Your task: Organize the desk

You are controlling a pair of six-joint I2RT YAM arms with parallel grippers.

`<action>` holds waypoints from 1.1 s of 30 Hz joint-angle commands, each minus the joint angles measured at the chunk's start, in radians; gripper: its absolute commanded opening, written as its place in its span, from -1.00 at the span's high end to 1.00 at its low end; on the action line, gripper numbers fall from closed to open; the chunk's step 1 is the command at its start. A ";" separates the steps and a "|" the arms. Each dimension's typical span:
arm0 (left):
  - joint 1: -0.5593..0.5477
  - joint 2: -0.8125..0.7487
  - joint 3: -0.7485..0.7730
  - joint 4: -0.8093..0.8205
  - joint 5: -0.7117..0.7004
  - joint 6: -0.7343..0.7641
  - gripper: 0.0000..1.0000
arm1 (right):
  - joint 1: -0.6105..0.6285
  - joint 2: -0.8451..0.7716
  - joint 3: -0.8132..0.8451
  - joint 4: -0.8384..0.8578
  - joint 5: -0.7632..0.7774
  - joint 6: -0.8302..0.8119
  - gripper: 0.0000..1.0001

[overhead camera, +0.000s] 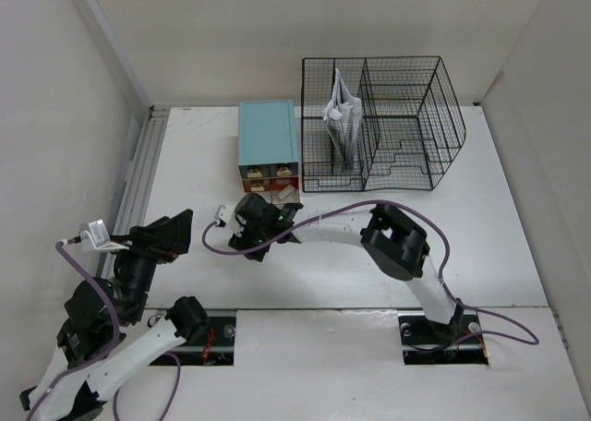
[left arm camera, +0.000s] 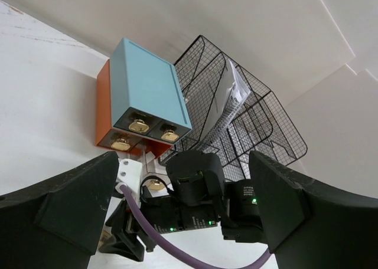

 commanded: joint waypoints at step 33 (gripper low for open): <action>-0.005 -0.024 -0.002 0.032 -0.015 -0.002 -0.82 | -0.034 -0.203 0.091 -0.017 0.397 -0.289 1.00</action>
